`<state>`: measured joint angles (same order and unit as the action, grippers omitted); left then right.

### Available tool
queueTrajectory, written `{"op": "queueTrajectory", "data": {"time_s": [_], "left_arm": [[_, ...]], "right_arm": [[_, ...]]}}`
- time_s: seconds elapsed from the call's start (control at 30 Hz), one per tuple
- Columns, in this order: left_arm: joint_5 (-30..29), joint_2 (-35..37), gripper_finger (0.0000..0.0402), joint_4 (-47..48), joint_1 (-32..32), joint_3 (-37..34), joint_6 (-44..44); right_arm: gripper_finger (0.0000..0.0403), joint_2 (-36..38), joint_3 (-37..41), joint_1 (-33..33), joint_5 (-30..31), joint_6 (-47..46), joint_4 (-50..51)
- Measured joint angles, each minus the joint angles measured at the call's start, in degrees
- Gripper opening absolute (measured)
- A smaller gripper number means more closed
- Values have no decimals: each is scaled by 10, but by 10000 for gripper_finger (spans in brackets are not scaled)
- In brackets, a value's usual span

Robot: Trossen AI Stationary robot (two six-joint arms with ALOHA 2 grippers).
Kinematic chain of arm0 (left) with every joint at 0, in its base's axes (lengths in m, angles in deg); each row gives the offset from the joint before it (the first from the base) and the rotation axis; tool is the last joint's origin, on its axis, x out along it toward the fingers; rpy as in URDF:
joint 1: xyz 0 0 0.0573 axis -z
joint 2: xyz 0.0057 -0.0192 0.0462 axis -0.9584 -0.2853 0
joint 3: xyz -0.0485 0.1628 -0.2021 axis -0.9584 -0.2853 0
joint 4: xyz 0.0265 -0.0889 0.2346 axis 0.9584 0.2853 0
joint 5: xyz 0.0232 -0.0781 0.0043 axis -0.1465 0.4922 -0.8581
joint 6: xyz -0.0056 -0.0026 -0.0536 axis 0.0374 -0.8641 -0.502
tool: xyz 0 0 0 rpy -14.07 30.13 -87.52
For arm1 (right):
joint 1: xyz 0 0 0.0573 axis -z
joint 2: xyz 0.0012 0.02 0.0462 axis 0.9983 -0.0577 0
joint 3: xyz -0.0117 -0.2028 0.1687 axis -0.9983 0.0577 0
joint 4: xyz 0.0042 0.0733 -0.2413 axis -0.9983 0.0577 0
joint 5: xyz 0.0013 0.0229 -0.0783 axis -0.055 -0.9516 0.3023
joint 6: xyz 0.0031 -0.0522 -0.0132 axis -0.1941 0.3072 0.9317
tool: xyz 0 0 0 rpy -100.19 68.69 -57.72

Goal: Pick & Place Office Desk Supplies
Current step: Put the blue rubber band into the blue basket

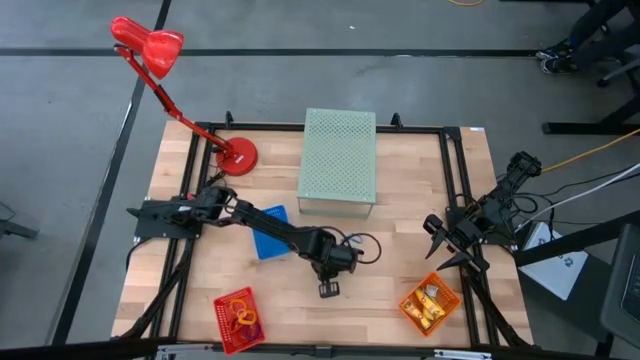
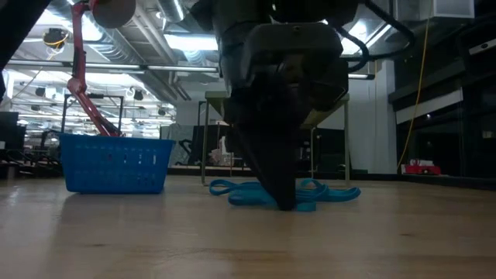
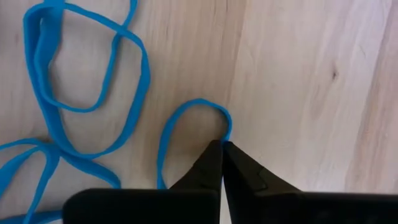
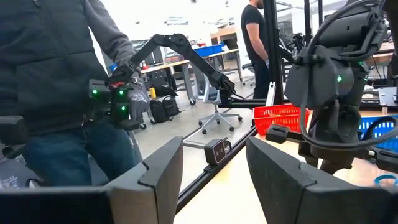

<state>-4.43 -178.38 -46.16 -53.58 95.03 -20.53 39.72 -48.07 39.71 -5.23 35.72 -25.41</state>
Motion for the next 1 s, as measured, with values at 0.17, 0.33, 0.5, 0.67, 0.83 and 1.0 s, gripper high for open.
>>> {"op": "queueTrajectory", "data": {"time_s": [0.17, 0.33, 0.5, 0.67, 0.83, 1.0], "left_arm": [[9, 35, 3, -28, -14, -2, -1], [-2, 98, 2, -73, -39, 0, 16], [-18, 161, 2, -115, -57, -1, 30], [-36, 216, 2, -126, -64, -10, 45], [-66, 295, 2, -144, -58, -95, 32], [-76, 415, 2, -311, -46, -288, -32]], "right_arm": [[178, 0, 0, 0, 0, 0, 0], [178, 0, 0, 0, 0, 0, 0], [178, 0, 0, 0, 0, 0, 0], [178, 0, 0, 0, 0, 0, 0], [178, 0, 0, 0, 0, 0, 0], [178, 0, 0, 0, 0, 0, 0]]}}
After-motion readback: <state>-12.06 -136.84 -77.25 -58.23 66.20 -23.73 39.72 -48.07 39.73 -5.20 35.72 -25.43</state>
